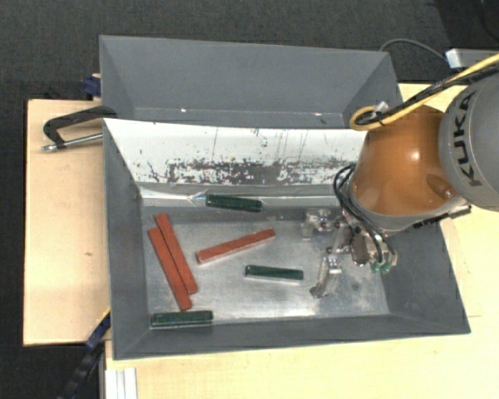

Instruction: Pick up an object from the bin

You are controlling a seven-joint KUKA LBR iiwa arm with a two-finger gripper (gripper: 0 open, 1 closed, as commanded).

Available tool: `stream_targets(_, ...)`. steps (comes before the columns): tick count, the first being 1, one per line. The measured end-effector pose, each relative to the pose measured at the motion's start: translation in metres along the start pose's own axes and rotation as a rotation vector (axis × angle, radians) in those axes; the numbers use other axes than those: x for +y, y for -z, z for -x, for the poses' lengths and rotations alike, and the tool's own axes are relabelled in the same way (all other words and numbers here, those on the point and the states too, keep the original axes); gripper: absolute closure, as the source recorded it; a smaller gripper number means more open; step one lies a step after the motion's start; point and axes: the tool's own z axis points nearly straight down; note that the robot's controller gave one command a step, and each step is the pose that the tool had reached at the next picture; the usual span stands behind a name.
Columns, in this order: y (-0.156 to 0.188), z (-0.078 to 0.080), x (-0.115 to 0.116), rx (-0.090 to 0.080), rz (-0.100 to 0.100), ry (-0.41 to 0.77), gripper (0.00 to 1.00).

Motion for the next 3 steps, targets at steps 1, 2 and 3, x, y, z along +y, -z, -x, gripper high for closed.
stream_targets(1, 0.000, 0.000, 0.000, 0.000, 0.000, 0.000, 0.00)
stream_targets(2, -0.035, 0.003, 0.022, -0.005, 0.000, -0.058, 0.00)
stream_targets(3, -0.077, 0.009, 0.047, 0.002, 0.001, -0.090, 0.00)
